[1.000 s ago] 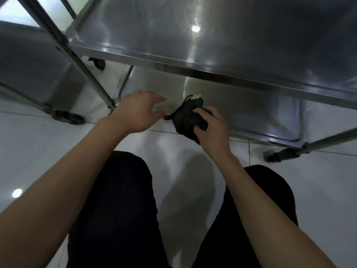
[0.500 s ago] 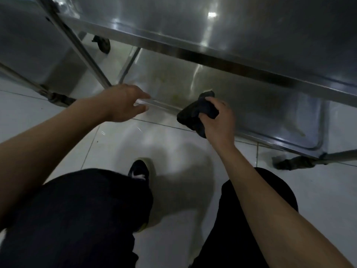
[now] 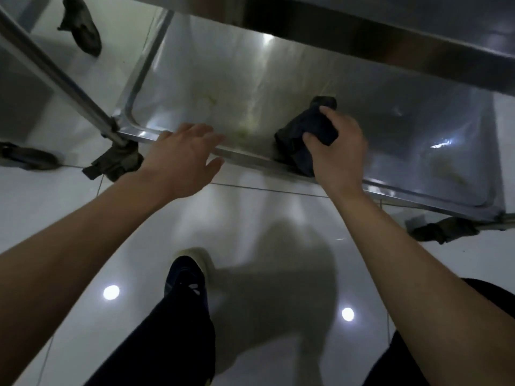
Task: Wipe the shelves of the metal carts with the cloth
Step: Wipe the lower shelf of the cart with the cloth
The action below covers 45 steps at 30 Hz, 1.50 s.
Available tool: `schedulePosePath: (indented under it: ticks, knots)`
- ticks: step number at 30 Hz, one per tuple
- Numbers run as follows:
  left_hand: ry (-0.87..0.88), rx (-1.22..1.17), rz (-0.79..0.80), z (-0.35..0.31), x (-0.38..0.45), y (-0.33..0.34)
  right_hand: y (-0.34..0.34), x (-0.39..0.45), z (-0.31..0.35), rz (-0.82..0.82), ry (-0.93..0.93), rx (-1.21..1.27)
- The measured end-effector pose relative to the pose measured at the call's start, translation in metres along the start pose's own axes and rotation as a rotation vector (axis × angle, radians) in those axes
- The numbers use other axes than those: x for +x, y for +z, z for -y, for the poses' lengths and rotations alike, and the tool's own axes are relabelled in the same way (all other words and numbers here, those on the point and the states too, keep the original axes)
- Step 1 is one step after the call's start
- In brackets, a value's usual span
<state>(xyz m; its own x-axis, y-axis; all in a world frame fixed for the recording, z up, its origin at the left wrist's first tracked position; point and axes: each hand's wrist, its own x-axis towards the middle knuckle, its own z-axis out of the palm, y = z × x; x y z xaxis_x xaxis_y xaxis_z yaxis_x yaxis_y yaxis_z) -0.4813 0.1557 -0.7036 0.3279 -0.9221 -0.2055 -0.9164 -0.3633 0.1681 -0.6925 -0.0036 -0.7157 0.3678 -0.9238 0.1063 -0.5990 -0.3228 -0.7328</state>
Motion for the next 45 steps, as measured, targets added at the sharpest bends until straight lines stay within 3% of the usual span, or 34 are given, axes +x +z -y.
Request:
schedulePosePath:
  ticks: [4,8,14,31,36,45]
  knots:
    - [0.002,-0.002,-0.045,0.019,0.013,0.013,0.044,0.006,0.000,0.219,0.024,-0.070]
    - [-0.021,0.001,-0.055,0.040,0.013,0.025,0.061,0.001,-0.012,0.368,-0.109,-0.304]
    - [-0.104,0.005,-0.078,0.070,0.012,0.036,0.071,0.002,-0.026,0.421,-0.173,-0.412]
    - [-0.176,-0.032,-0.124,0.082,-0.006,0.059,0.155,0.002,0.029,0.473,-0.425,-0.423]
    - [-0.347,-0.062,-0.240,0.115,-0.026,0.059,0.185,0.004,0.052,0.496,-0.488,-0.396]
    - [-0.322,-0.087,-0.255,0.121,-0.032,0.062,0.254,0.014,0.116,0.577,-0.575,-0.352]
